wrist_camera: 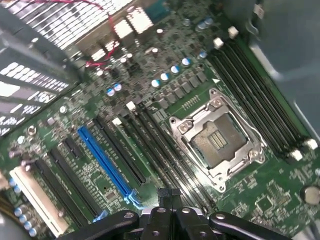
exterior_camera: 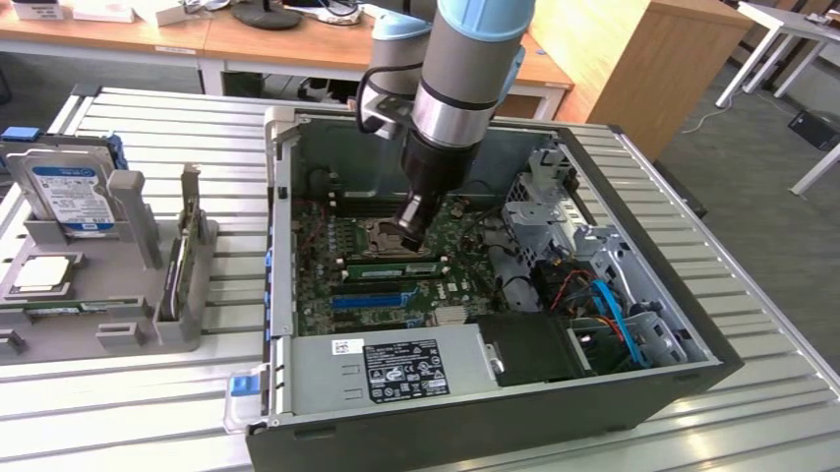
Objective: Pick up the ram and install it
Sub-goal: 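Press down the ram until it locks into place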
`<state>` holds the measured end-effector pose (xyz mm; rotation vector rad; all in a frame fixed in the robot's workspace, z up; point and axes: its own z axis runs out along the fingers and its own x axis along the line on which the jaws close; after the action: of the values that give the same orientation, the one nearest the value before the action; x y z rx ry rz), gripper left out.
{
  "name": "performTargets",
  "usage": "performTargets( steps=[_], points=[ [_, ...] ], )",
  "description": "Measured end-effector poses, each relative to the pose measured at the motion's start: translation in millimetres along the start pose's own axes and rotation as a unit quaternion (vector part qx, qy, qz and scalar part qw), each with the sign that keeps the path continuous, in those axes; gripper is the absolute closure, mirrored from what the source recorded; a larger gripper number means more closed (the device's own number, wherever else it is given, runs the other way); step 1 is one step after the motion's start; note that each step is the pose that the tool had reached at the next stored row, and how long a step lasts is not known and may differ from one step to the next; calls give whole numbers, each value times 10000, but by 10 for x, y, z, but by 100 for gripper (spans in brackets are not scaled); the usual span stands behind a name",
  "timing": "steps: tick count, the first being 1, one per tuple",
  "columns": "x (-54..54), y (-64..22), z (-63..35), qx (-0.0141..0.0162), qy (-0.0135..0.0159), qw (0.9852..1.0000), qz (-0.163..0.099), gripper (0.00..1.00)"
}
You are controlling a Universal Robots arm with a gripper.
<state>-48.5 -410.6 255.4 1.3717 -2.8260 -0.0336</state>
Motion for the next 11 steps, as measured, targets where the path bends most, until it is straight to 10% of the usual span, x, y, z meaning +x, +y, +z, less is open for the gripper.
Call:
performTargets(
  steps=[7, 9, 11],
  points=[
    [0, 0, 0, 5, -11, 9983, 586, 89],
    [0, 0, 0, 11, -23, 9932, 1166, 89],
    [-1, -2, 0, 12, -24, 9920, 1262, 89]
  ],
)
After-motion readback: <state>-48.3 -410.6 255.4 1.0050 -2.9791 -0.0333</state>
